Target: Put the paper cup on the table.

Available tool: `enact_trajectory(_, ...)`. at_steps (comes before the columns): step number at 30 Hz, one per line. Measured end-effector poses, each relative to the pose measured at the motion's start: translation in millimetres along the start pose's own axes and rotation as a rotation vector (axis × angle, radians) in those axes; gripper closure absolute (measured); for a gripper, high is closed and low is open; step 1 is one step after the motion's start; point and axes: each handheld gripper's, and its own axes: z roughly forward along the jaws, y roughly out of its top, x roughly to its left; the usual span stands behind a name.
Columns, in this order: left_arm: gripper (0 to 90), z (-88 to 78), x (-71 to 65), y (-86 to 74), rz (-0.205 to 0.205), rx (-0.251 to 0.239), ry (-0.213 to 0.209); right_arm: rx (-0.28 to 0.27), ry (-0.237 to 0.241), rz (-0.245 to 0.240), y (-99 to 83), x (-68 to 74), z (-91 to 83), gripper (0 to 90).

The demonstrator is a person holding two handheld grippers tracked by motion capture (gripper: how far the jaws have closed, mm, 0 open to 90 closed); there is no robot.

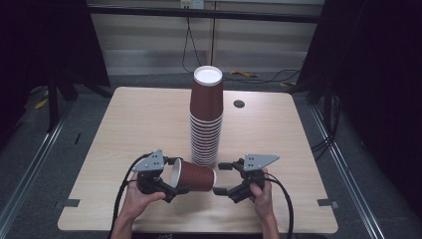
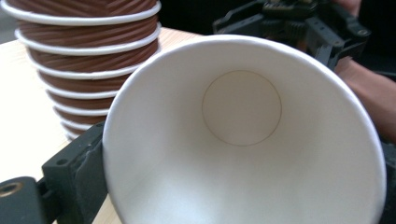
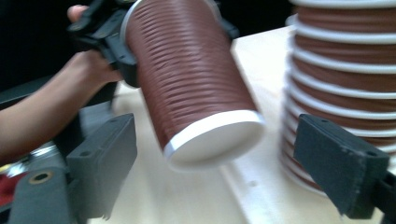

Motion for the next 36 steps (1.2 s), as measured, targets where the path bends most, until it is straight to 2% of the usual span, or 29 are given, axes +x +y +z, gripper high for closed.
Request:
enact_trajectory(2, 4.6, -1.4, 1.2, 0.9, 0.000, 0.013, 0.008, -0.014, -0.088, -0.005, -0.9, 2.4, -1.9, 13.5)
enact_trajectory(3, 4.6, -2.1, 1.7, 1.0, -0.001, 0.013, 0.009, -0.017, -0.137, -0.026, -2.0, 3.4, -3.0, 13.5)
enact_trajectory(5, 4.6, -3.9, 2.9, 0.8, 0.000, 0.029, 0.018, -0.030, -0.214, -0.011, -4.7, 3.9, -5.4, 13.5)
enact_trajectory(11, 4.4, -8.1, 6.1, 0.8, 0.000, 0.057, 0.040, -0.039, -0.326, 0.002, -8.2, 5.2, -7.0, 13.4)
enact_trajectory(13, 4.3, -10.8, 8.3, 1.0, -0.005, 0.064, 0.056, -0.055, -0.382, 0.020, -8.5, 5.5, -7.3, 13.4)
enact_trajectory(15, 4.3, -14.5, 10.5, 2.0, -0.006, 0.072, 0.061, -0.094, -0.469, 0.022, -10.5, 6.5, -7.7, 13.4)
enact_trajectory(16, 4.3, -16.1, 11.7, 2.5, -0.008, 0.072, 0.070, -0.122, -0.518, 0.038, -13.8, 6.8, -7.6, 13.4)
enact_trajectory(17, 4.3, -18.7, 13.2, 3.4, -0.015, 0.075, 0.079, -0.135, -0.582, 0.062, -17.0, 6.7, -7.4, 13.7)
enact_trajectory(18, 4.3, -20.2, 14.3, 3.9, -0.014, 0.073, 0.083, -0.148, -0.649, 0.054, -19.8, 6.3, -6.8, 14.2)
enact_trajectory(21, 4.3, -26.5, 18.1, 4.7, -0.022, 0.073, 0.098, -0.146, -0.671, 0.041, -25.2, 4.8, -9.6, 13.7)
enact_trajectory(22, 4.3, -28.2, 19.1, 4.6, -0.027, 0.078, 0.110, -0.155, -0.692, 0.033, -26.8, 4.8, -10.2, 13.9)
enact_trajectory(24, 4.4, -30.3, 21.6, 4.0, -0.031, 0.100, 0.126, -0.198, -0.733, 0.014, -30.5, 4.6, -10.1, 14.0)
enact_trajectory(25, 4.4, -31.1, 22.9, 3.7, -0.028, 0.114, 0.136, -0.203, -0.749, 0.014, -31.4, 4.7, -9.9, 13.9)
enact_trajectory(27, 4.4, -31.1, 24.8, 2.8, -0.045, 0.120, 0.138, -0.232, -0.778, -0.003, -34.3, 4.9, -9.6, 14.3)
enact_trajectory(30, 4.4, -31.1, 28.1, 4.9, -0.038, 0.186, 0.168, -0.264, -0.789, -0.034, -39.1, 5.0, -8.8, 15.3)
enact_trajectory(34, 4.4, -32.3, 32.9, 8.9, -0.043, 0.236, 0.184, -0.276, -0.805, -0.036, -43.5, 4.0, -9.5, 16.8)
enact_trajectory(36, 4.3, -32.9, 33.9, 12.3, -0.026, 0.264, 0.199, -0.272, -0.803, -0.034, -44.9, 2.6, -9.5, 16.8)
